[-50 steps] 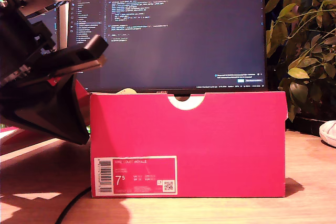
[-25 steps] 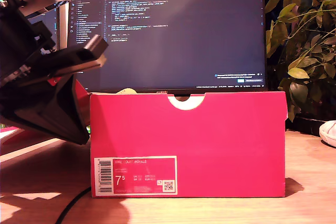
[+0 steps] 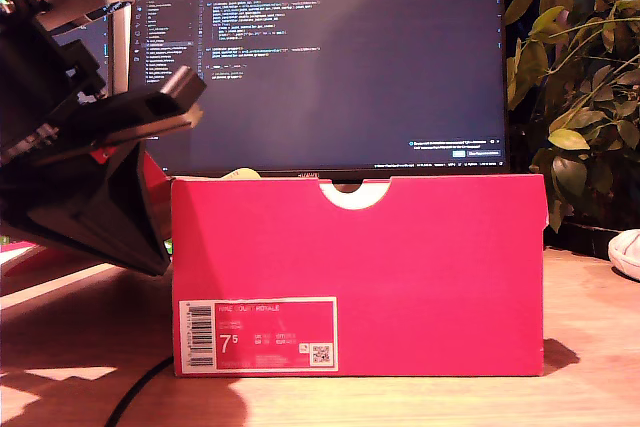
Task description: Pack the white shoes by picking the first shoe and placing it inside the red shoebox, left side, then picking and rotating the second shoe and placing it in the shoebox
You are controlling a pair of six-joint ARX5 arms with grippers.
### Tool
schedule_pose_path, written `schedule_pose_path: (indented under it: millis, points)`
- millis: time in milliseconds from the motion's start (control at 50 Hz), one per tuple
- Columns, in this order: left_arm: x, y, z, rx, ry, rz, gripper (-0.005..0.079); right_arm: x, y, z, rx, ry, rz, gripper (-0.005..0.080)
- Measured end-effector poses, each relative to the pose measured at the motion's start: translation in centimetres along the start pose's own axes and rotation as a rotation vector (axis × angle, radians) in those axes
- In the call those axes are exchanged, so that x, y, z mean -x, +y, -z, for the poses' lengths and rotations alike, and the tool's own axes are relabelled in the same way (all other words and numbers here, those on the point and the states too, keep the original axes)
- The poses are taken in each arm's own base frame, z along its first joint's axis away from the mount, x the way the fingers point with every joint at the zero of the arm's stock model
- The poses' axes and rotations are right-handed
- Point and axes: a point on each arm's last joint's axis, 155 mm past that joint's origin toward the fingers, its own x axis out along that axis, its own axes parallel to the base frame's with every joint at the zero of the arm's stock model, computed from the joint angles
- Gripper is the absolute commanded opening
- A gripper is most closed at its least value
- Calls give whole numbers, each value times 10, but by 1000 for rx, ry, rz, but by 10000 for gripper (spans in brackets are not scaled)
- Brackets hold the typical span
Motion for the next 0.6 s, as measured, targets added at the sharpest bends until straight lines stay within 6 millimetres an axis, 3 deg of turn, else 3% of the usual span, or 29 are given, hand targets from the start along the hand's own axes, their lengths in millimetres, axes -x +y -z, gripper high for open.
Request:
schedule_pose_path:
  millis: [240, 600]
  points:
    - [0, 0, 0, 0, 0, 0, -19, -23, -8, 8, 15, 19, 9, 558]
    - [0, 0, 0, 0, 0, 0, -19, -38, -9, 6, 4, 24, -9, 553]
